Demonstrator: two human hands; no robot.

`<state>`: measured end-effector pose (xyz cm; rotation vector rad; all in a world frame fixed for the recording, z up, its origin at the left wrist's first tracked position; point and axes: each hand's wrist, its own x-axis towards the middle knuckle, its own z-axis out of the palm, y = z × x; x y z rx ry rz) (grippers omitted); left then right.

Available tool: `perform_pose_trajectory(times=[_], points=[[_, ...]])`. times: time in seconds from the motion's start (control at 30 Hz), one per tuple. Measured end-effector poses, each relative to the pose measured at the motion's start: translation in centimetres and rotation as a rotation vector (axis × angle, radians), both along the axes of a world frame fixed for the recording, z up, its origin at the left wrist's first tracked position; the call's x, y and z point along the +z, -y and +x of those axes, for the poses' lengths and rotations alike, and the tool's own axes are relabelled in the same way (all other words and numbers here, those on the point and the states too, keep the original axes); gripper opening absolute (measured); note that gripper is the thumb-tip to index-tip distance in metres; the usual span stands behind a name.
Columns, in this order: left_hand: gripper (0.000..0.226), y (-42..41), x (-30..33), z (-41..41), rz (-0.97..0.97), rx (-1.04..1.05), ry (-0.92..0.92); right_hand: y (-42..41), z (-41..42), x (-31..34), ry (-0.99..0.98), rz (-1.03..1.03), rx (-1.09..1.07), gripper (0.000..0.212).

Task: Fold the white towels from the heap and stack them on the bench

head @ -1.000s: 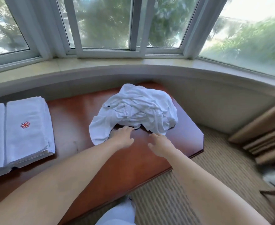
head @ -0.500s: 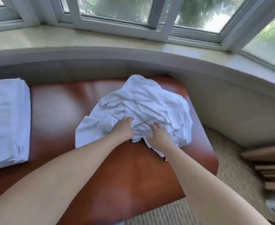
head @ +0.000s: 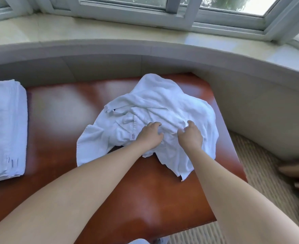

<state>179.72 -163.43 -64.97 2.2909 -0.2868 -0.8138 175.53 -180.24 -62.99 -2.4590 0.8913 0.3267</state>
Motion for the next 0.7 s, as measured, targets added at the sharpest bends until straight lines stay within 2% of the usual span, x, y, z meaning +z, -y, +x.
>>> perform_pose_trajectory(times=[0.2,0.37,0.43,0.53,0.63,0.7], points=[[0.057,-0.3,0.7,-2.3,0.019,0.140,-0.061,1.6,1.1,-1.1,0.031,-0.037,0.033,0.045],[0.050,0.1,2.1,-4.7,-0.018,0.350,-0.074,1.4,0.2,-0.7,0.113,-0.063,0.343,0.022],[0.047,0.7,3.1,-6.1,-0.098,0.523,-0.153,0.4,-1.7,0.0,0.119,0.010,0.473,0.014],[0.033,1.5,4.8,-7.3,-0.162,0.754,-0.202,-0.7,-4.6,2.1,0.082,0.228,0.548,0.004],[0.037,1.2,6.4,-8.9,-0.199,0.880,-0.204,-1.8,-7.2,4.3,0.034,0.397,0.667,0.004],[0.028,0.6,6.9,-10.3,-0.234,0.962,-0.217,-2.8,-8.8,5.7,0.019,0.458,0.758,0.007]])
